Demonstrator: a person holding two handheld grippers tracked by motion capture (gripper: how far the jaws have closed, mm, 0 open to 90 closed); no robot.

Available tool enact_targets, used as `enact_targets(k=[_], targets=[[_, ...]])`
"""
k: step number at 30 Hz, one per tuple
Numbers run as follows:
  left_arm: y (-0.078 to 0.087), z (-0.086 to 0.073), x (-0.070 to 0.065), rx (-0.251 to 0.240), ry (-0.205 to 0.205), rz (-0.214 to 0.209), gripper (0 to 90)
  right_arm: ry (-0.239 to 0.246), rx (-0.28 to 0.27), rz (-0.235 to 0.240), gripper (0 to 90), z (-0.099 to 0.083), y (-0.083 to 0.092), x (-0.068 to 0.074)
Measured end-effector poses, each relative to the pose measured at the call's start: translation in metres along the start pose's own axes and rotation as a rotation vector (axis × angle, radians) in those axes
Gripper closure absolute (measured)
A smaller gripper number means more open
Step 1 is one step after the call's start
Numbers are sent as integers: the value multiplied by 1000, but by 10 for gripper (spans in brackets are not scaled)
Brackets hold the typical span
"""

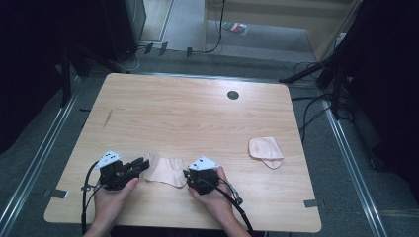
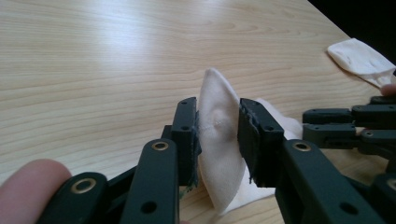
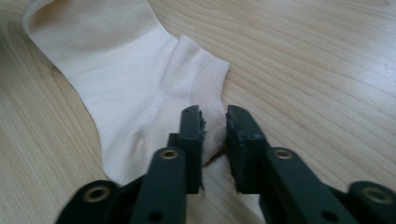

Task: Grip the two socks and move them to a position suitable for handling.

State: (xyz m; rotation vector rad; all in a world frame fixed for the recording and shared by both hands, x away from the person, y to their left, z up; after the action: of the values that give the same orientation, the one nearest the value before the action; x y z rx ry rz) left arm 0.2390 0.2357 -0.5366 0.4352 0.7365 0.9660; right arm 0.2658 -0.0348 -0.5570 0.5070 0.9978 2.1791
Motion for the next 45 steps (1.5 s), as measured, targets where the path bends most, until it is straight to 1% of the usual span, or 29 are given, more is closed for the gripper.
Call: enact_targets(k=[1, 2, 5, 7, 10, 11, 12, 13, 14, 15, 18, 19, 20, 21, 22, 23, 24, 25, 26, 27, 28, 29, 32, 35, 38, 42, 43, 44, 45], targets=[[3, 0, 7, 0, 21, 7, 618, 9, -6, -5, 856, 0, 2, -1], [3, 0, 7, 0, 21, 7, 598, 9, -6, -5, 856, 0, 2, -1], [9, -1, 19, -5, 53, 23, 563, 0, -18, 13, 867, -1, 8, -6], [9, -1, 21, 0, 60, 37, 544, -1, -25, 12, 867, -1, 12, -9], [6, -1, 20, 9, 62, 34, 513, -6, -32, 12, 860, -1, 15, -12], [3, -1, 18, 23, 58, 35, 500, -31, -37, 35, 811, -1, 18, -16], [2, -1, 18, 33, 54, 32, 500, -31, -37, 35, 811, -1, 18, -16], [-2, -1, 15, 51, 49, 33, 491, -39, -44, 43, 775, -1, 18, -17], [-4, -1, 14, 60, 42, 35, 484, -52, -52, 58, 713, -1, 18, -18], [-9, -2, 11, 86, 34, 55, 485, -63, -54, 65, 632, 0, 16, -17], [-11, -2, 10, 100, 28, 58, 514, -62, -41, 64, 604, 0, 12, -13], [-13, -2, 10, 114, 13, 64, 584, -51, -29, 47, 611, 0, 9, -10], [-13, -2, 10, 114, 13, 64, 620, -51, -29, 47, 611, 0, 9, -10], [-14, -3, 9, 124, 7, 65, 668, -48, -12, 20, 644, -1, 6, -8], [-15, -3, 9, 131, -1, 70, 668, -48, -12, 20, 644, -1, 6, -8], [-15, -3, 9, 139, -6, 68, 766, -41, -12, -8, 715, -2, 5, -7], [-15, -3, 9, 147, -10, 68, 766, -41, -12, -8, 715, -2, 5, -7], [-15, -3, 8, 148, -26, 68, 875, -26, -10, -50, 828, -2, 6, -7], [-15, -3, 8, 148, -26, 68, 896, -26, -10, -50, 828, -2, 6, -7], [-14, -3, 7, 151, -36, 57, 896, -25, -9, -47, 880, -3, 6, -7], [-13, -3, 6, 143, -39, 57, 900, -25, -11, -31, 900, -3, 6, -9], [-11, -2, 5, 135, -48, 50, 900, -31, -15, -20, 900, -3, 7, -10], [-10, -2, 4, 127, -49, 39, 900, -27, -33, -25, 900, -3, 10, -11], [-9, -2, 4, 133, -58, 31, 900, -20, -68, -26, 900, -2, 18, -13], [-11, -4, 2, 143, -59, 15, 900, -19, -71, -34, 900, -2, 20, -14], [-10, -5, -9, 138, -79, -7, 900, -31, -79, -38, 900, -3, 28, -19], [-9, -6, -14, 138, -86, -20, 900, -28, -82, -43, 900, -4, 33, -22], [-9, -6, -14, 138, -86, -20, 900, -28, -82, -43, 900, -4, 33, -22], [-9, -8, -21, 137, -98, -32, 900, -24, -81, -47, 900, -6, 39, -23]])
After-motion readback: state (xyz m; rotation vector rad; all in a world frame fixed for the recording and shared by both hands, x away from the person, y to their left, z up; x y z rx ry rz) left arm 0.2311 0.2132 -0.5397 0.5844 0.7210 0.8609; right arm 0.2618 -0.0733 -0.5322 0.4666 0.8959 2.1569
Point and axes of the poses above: each handheld gripper's, and its own axes: y roughly backward along the jaws, z roughly out of its top, x roughly to its left, the point moved 1 cm from there along -y, roughly forward along the jaws, and after that the axes turned 11 degrees about x, right-handed, at the moved point
